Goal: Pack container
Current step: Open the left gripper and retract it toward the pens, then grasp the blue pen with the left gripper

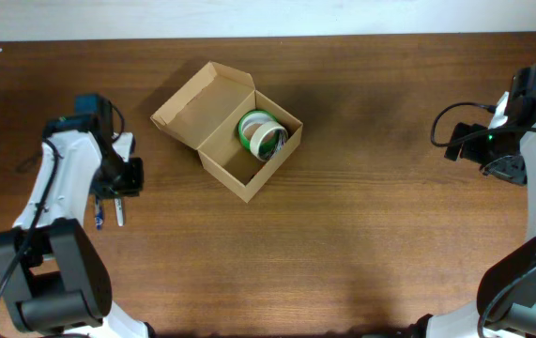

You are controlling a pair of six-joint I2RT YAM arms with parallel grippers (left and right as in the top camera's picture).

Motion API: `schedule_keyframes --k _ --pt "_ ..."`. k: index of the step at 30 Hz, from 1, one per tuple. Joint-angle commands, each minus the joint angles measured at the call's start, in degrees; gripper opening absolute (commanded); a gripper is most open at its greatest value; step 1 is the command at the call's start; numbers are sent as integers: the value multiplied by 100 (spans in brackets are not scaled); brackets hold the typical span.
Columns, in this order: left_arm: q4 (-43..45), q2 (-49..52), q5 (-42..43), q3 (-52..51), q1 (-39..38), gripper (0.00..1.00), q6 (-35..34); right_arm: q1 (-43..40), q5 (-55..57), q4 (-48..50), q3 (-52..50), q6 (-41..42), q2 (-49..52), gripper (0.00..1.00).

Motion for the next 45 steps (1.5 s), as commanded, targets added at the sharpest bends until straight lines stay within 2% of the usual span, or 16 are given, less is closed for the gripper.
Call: schedule_keyframes --k 1,4,6,9,17,36,38,43,45 --pt "367 -44 190 -289 109 34 66 -15 -28 17 -31 42 28 99" --pt "605 -44 -63 -328 306 36 68 -15 -28 17 -31 42 28 99" --pt "752 -44 -149 -328 455 40 74 -15 -28 17 -31 44 28 99" --pt "872 -35 -160 -328 695 47 111 -15 -28 17 -31 42 28 99" --pt "1147 13 11 -328 1294 54 553 -15 -26 17 -31 44 28 99" --pt "1495 1158 205 -328 1460 55 546 -15 -28 17 -31 42 28 99" --pt "1519 1209 205 -328 1462 51 546 -15 -28 17 -31 42 28 99" --pt "1558 1331 203 -328 1462 14 542 -15 -26 17 -31 42 28 99" --pt "1556 1375 205 -328 1462 9 525 -15 -28 17 -31 42 28 99"
